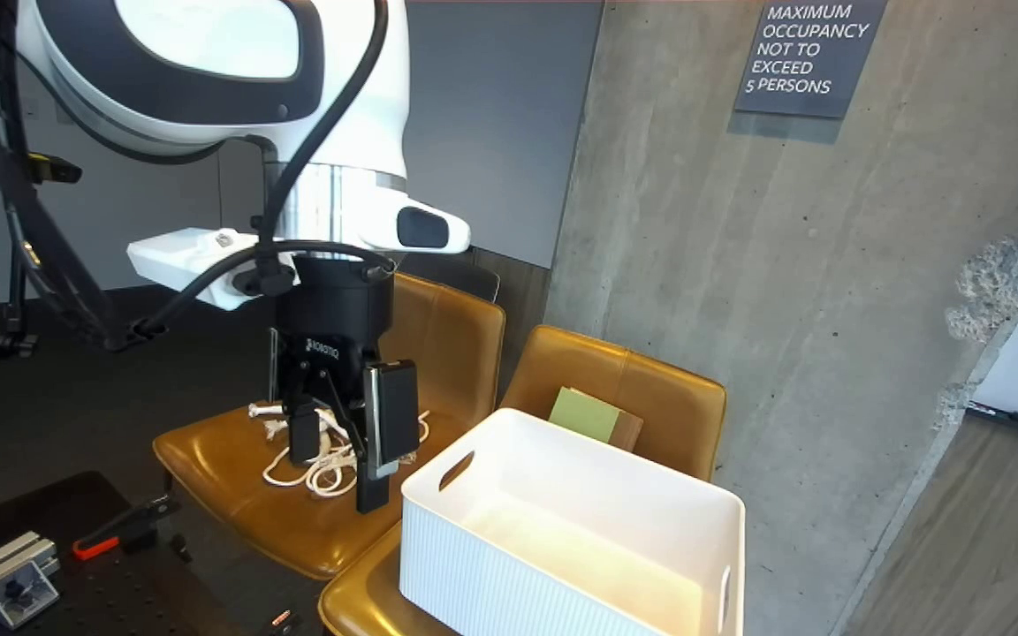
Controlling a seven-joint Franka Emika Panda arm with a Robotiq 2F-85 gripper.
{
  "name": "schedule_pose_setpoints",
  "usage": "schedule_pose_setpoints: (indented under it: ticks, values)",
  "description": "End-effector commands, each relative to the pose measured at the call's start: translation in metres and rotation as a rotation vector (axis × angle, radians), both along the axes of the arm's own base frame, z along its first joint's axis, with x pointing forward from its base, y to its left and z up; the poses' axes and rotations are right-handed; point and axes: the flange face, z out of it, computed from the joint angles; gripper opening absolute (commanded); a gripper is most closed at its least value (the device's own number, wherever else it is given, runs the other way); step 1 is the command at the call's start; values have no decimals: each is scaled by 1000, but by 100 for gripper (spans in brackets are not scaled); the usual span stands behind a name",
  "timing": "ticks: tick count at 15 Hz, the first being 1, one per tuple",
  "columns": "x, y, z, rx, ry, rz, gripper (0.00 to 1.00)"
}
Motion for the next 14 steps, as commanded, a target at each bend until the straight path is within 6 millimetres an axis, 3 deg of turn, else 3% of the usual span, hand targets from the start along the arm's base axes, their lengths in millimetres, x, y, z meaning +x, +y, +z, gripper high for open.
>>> schedule_pose_setpoints:
  ticks: [1,5,7,11,14]
  values:
    - [0,9,0,0,-2,18,100]
    - [6,67,-10,-41,-51,133,100]
    - [10,105,-15,-43,-74,190,100]
    - [11,212,-16,-69,-128,330,100]
    - [19,289,-2,-107,-187,474,100]
